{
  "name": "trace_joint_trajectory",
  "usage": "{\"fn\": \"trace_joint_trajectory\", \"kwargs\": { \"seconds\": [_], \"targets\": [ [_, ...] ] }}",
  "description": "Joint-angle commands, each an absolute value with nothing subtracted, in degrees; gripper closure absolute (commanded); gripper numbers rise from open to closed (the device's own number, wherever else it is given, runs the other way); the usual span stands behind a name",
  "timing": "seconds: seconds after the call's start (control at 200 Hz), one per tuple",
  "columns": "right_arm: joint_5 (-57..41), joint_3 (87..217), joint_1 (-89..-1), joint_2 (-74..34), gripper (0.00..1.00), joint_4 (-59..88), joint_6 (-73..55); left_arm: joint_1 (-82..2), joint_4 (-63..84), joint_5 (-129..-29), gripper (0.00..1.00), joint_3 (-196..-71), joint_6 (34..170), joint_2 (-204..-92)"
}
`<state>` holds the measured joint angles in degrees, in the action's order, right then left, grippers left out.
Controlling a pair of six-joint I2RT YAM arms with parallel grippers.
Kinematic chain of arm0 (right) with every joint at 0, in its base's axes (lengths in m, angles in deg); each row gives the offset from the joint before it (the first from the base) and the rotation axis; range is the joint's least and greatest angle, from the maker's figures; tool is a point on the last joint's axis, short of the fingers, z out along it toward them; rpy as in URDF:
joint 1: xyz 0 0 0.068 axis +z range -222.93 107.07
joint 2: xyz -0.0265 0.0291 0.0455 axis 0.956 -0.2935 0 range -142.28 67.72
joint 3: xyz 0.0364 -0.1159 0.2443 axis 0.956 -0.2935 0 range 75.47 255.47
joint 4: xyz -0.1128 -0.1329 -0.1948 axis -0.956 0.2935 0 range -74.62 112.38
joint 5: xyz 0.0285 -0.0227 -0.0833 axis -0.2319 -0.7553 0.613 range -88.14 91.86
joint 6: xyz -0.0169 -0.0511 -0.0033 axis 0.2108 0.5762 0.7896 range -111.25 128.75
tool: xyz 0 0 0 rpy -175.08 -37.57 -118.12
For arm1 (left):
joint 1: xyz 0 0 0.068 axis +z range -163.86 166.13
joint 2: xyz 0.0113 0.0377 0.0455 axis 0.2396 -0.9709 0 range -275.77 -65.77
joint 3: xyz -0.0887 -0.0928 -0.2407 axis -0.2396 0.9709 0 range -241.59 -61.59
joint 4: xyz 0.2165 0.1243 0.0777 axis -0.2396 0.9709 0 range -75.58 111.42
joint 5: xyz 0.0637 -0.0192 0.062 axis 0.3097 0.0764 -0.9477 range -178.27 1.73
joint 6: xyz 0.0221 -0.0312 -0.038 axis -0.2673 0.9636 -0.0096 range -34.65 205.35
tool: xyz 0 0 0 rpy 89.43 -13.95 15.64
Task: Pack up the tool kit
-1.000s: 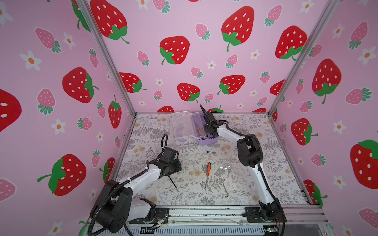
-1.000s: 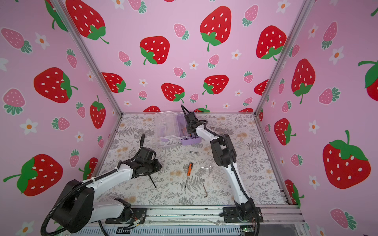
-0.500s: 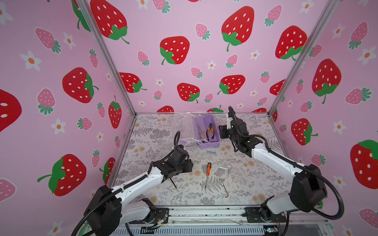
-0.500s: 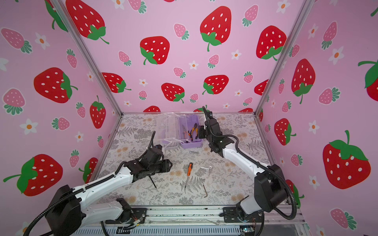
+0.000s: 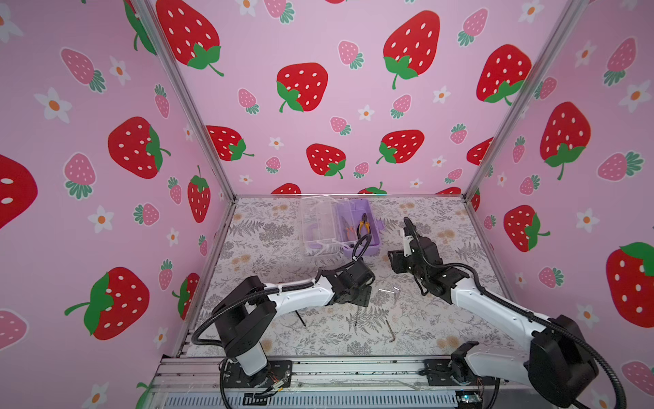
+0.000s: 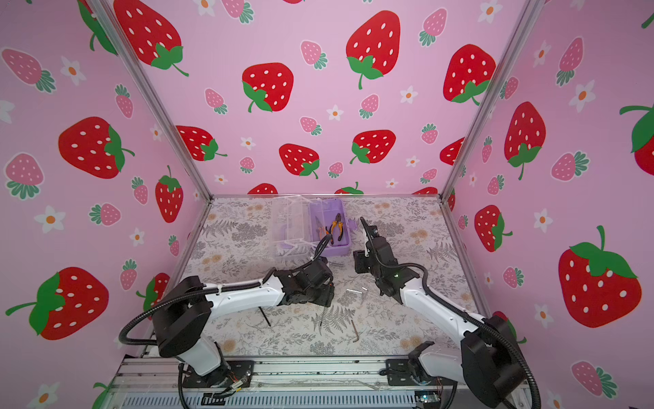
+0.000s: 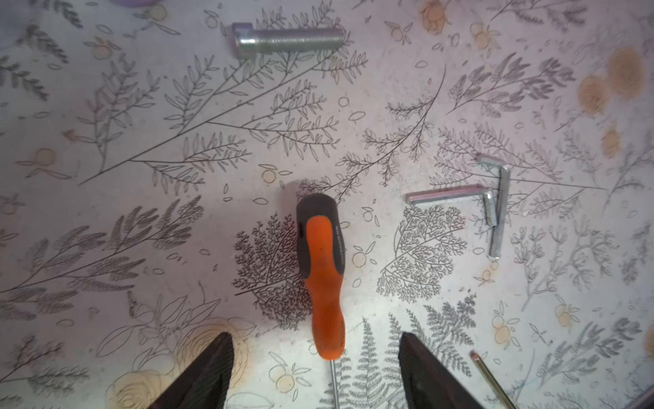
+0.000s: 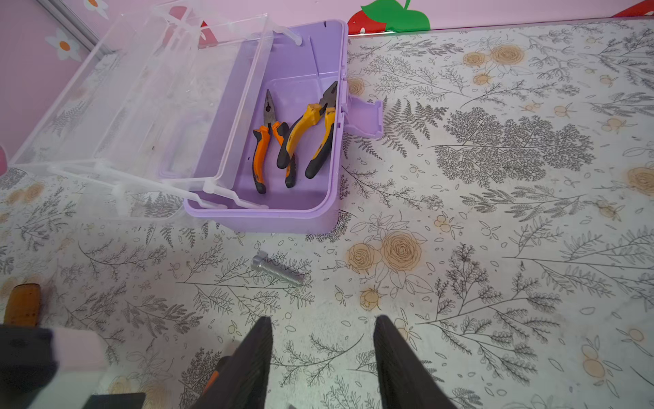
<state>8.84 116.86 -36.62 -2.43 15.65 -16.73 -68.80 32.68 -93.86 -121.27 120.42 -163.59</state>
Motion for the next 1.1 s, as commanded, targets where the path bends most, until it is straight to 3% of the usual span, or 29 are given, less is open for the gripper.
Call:
{"fn": "trace_joint_trajectory", "kwargs": {
  "seconds": [0.0, 0.185, 0.325, 0.425, 0.575, 0.675, 0.81, 0.915, 1.095],
  "targets": [
    [8.1, 115.6, -37.2, -1.4, 0.50, 17.0, -16.6, -69.0, 34.7, -95.3, 0.23, -125.2, 119.5, -166.2],
    [7.0, 115.0, -37.6, -1.7, 0.49, 17.1, -16.5, -69.1, 34.5, -94.0, 0.33, -127.0, 119.5, -169.4],
    [5.8, 115.4, -37.7, -2.4, 0.49, 17.0, -16.8, -69.1, 34.5, -93.7, 0.47, -127.7, 120.2, -171.7],
    [5.4, 115.5, -37.7, -2.4, 0.49, 16.9, -17.2, -68.9, 34.7, -93.6, 0.62, -128.5, 120.9, -173.2],
    [4.6, 115.2, -37.7, -1.7, 0.49, 16.9, -18.1, -68.7, 35.6, -93.6, 0.76, -129.6, 121.5, -173.5],
    [3.4, 114.6, -37.7, -1.2, 0.49, 16.4, -17.7, -67.7, 38.1, -93.5, 1.00, -131.3, 121.4, -173.2],
    [-2.4, 111.4, -37.6, 0.5, 0.52, 12.8, -15.6, -65.3, 38.7, -91.3, 1.00, -131.3, 121.6, -170.1],
    [-14.5, 106.5, -37.7, 3.1, 0.55, 4.2, -15.5, -62.8, 37.9, -89.1, 1.00, -130.3, 122.6, -166.5],
    [-29.9, 103.0, -37.0, 0.0, 0.44, -7.5, -20.4, -59.5, 34.8, -84.8, 1.00, -127.6, 125.7, -161.3]
  ]
}}
